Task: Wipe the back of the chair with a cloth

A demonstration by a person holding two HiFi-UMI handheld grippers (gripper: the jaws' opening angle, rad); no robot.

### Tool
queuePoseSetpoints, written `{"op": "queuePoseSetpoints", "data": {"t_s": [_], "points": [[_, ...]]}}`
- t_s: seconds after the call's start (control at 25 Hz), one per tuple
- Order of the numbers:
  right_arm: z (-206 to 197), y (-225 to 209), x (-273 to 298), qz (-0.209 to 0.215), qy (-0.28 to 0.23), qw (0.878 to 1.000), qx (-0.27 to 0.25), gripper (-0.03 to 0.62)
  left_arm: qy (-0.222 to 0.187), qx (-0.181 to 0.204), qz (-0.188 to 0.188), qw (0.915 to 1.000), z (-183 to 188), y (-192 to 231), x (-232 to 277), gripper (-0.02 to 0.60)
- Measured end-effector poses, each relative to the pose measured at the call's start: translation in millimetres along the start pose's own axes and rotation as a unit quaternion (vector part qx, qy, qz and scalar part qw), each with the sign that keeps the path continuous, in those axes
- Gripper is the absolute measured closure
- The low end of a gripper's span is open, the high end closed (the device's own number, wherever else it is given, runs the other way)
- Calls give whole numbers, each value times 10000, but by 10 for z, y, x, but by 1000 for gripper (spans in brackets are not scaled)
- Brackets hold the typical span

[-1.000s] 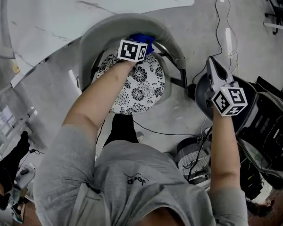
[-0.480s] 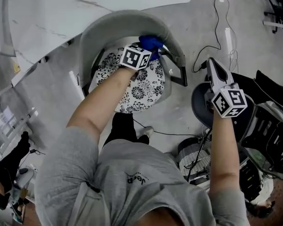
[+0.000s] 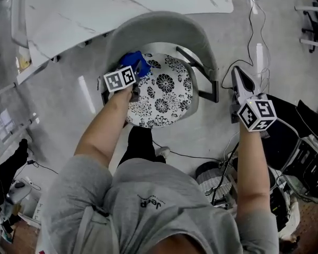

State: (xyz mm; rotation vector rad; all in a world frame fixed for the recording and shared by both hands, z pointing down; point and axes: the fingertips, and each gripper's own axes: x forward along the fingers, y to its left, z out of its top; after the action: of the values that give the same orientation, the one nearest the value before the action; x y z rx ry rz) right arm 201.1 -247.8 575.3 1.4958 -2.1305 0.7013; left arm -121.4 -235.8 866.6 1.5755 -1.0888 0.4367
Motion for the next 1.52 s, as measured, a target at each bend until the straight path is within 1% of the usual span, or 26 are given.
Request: {"op": "queuePoseSetpoints", "data": {"t_s": [0.2,0.32,0.4,0.52,0.72,0.84,0.96,1.08,1.24,1.4,1.52], "points": [[34,155,305,134,-2,9999,-22,591,-160,-252,167,9994,51,92,43,408],[70,280,428,224,-26,9997,0,590,-342,-414,386,9978,141,158,99,408],[81,340,437,274,-21,9996,-54,590,-435,-456,484,9968,211,184,150,408],[53,305,362,250,34,9996,-162,590,-476,-463,494,9966,290,180,222,408],[-56,68,187,1,92,9999,-72,589,-397,-14,389,9985,335,115,364,408],[-98,-15,115,-66,65,10000,-33,590,-338,252,334,9986,381,39,467,408],[-136,-101,48,-138,41,9999,39,590,-268,484,256,9981,427,-88,578,408],[-182,-185,-1,-202,23,9997,110,589,-146,799,152,9966,456,-246,694,408],[-225,-289,-102,-301,-29,9994,181,589,27,1343,-18,9909,437,-541,846,408],[-270,-399,-218,-394,-68,9990,212,589,113,1841,-305,9824,435,-987,976,408],[-323,-495,-319,-487,-93,9984,267,589,236,2153,-427,9753,340,-1210,1127,409]]}}
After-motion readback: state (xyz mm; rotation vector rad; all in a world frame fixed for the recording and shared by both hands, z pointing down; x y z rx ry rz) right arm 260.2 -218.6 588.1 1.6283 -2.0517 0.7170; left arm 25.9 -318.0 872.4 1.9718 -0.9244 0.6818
